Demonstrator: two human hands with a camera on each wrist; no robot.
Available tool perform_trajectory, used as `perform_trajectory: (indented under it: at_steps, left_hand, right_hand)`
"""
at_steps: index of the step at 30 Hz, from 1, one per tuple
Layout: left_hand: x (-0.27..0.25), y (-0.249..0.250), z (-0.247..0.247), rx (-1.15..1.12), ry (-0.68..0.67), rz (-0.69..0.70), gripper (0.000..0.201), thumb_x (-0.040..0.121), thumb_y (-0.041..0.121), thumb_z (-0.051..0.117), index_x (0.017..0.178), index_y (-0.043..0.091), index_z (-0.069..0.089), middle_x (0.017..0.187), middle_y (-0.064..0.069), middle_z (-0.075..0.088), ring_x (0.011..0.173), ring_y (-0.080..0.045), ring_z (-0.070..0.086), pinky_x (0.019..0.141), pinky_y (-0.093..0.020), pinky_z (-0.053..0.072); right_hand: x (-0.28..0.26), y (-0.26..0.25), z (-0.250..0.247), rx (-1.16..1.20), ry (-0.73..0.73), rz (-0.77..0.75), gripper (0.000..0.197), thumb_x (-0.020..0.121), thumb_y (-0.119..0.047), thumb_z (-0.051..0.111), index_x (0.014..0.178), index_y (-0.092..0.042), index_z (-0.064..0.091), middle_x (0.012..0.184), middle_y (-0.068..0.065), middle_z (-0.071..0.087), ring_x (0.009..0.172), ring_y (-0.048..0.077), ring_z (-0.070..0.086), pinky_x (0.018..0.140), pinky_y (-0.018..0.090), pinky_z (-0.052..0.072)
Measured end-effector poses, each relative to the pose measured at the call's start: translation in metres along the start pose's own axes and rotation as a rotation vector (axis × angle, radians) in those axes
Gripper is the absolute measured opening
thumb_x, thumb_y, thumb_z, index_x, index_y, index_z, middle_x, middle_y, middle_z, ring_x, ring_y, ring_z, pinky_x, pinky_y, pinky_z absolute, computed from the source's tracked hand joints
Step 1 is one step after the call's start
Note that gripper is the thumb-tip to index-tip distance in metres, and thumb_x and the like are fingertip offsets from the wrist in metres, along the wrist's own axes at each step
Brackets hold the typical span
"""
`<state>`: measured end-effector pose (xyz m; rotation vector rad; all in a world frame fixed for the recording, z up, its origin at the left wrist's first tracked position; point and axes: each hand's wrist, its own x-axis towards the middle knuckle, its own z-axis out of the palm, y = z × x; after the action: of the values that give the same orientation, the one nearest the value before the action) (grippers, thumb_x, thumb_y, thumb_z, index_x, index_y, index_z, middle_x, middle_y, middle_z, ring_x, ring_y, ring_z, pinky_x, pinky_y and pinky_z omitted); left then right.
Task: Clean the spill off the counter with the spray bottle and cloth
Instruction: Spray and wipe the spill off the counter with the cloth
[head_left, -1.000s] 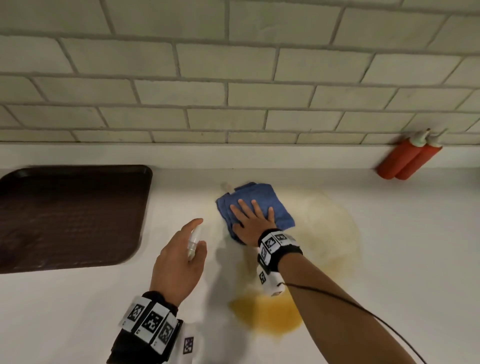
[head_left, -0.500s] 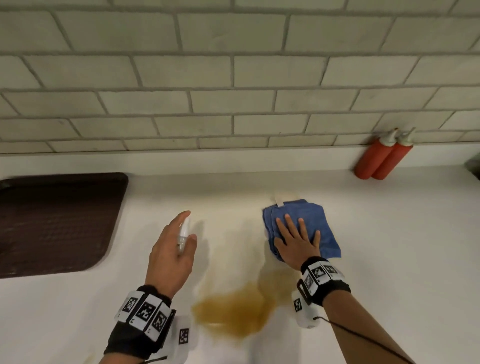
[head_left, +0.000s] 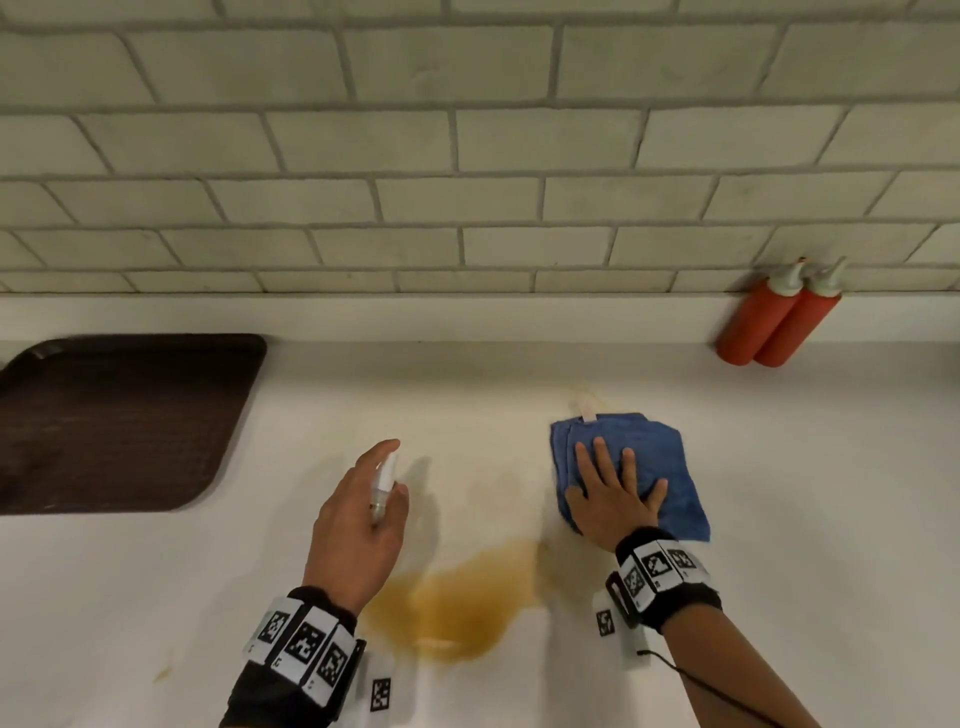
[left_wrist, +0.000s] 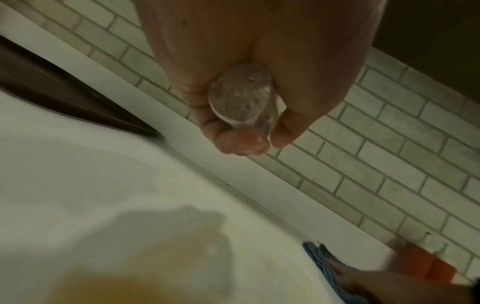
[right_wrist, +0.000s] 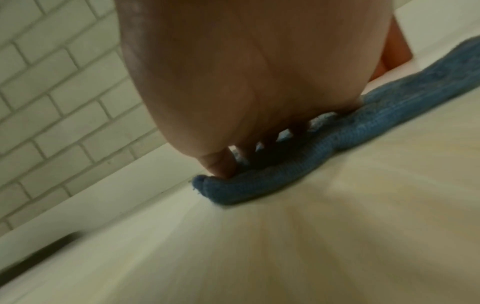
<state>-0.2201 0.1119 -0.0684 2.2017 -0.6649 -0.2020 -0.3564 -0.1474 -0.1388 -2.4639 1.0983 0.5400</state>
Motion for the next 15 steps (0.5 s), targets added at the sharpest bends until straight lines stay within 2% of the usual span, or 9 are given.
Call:
perform_trajectory:
  at_steps: [2, 3, 5, 7, 8, 10, 15]
  left_hand:
    - [-0.007, -0.002, -0.004, 0.011, 0.003, -0.027, 0.043, 0.096, 0.025, 0.055, 0.134, 0.043, 0.045, 0.117, -0.003, 0.067, 0.09, -0.024, 0.062, 0.078, -0.036, 0.05]
    - [-0.01, -0.004, -0.006, 0.019, 0.012, -0.036, 0.043, 0.095, 0.025, 0.055, 0.133, 0.044, 0.045, 0.11, -0.006, 0.068, 0.079, -0.021, 0.059, 0.071, -0.033, 0.047]
    - [-0.016, -0.005, -0.009, 0.022, 0.034, -0.047, 0.042, 0.095, 0.025, 0.055, 0.13, 0.045, 0.046, 0.098, -0.003, 0.068, 0.068, -0.011, 0.052, 0.065, -0.028, 0.042]
    - [-0.022, -0.005, -0.014, 0.022, 0.058, -0.059, 0.041, 0.095, 0.024, 0.056, 0.126, 0.049, 0.045, 0.083, 0.002, 0.064, 0.062, -0.006, 0.052, 0.063, -0.026, 0.04]
    - [-0.023, -0.006, -0.015, 0.027, 0.073, -0.065, 0.041, 0.095, 0.024, 0.056, 0.127, 0.048, 0.046, 0.079, 0.0, 0.063, 0.059, -0.004, 0.052, 0.062, -0.026, 0.04]
    - [-0.024, -0.01, -0.018, 0.045, 0.104, -0.073, 0.041, 0.095, 0.024, 0.055, 0.132, 0.041, 0.048, 0.084, -0.008, 0.066, 0.058, -0.003, 0.05, 0.064, -0.027, 0.039]
    - [-0.023, -0.012, -0.024, 0.099, 0.169, -0.115, 0.039, 0.096, 0.028, 0.054, 0.132, 0.039, 0.048, 0.071, 0.011, 0.054, 0.056, -0.002, 0.05, 0.062, -0.026, 0.038]
  right_hand:
    - [0.031, -0.007, -0.021, -0.015, -0.018, -0.008, 0.06, 0.101, -0.047, 0.017, 0.152, -0.037, -0.01, 0.16, -0.01, -0.022, 0.147, 0.028, -0.019, 0.11, 0.07, -0.005]
    - [0.045, -0.013, -0.03, -0.018, -0.026, -0.011, 0.059, 0.101, -0.047, 0.018, 0.153, -0.037, -0.009, 0.16, -0.01, -0.021, 0.147, 0.028, -0.019, 0.11, 0.07, -0.004]
    - [0.068, -0.029, -0.045, -0.011, -0.038, -0.024, 0.059, 0.101, -0.047, 0.02, 0.153, -0.036, -0.007, 0.16, -0.009, -0.02, 0.147, 0.03, -0.019, 0.109, 0.071, -0.003]
    - [0.081, -0.049, -0.05, -0.02, -0.035, -0.06, 0.059, 0.102, -0.045, 0.022, 0.153, -0.035, -0.006, 0.161, -0.008, -0.019, 0.146, 0.031, -0.019, 0.108, 0.072, -0.003]
    - [0.084, -0.059, -0.05, -0.029, -0.038, -0.087, 0.059, 0.102, -0.043, 0.022, 0.153, -0.035, -0.006, 0.161, -0.008, -0.019, 0.146, 0.031, -0.019, 0.108, 0.072, -0.003]
    - [0.083, -0.08, -0.042, -0.06, -0.045, -0.166, 0.058, 0.102, -0.042, 0.02, 0.153, -0.035, -0.006, 0.161, -0.008, -0.02, 0.146, 0.03, -0.019, 0.108, 0.072, -0.006]
    - [0.045, -0.102, 0.004, -0.201, -0.05, -0.359, 0.057, 0.101, -0.046, 0.011, 0.152, -0.037, -0.012, 0.159, -0.011, -0.023, 0.146, 0.026, -0.022, 0.111, 0.067, -0.01]
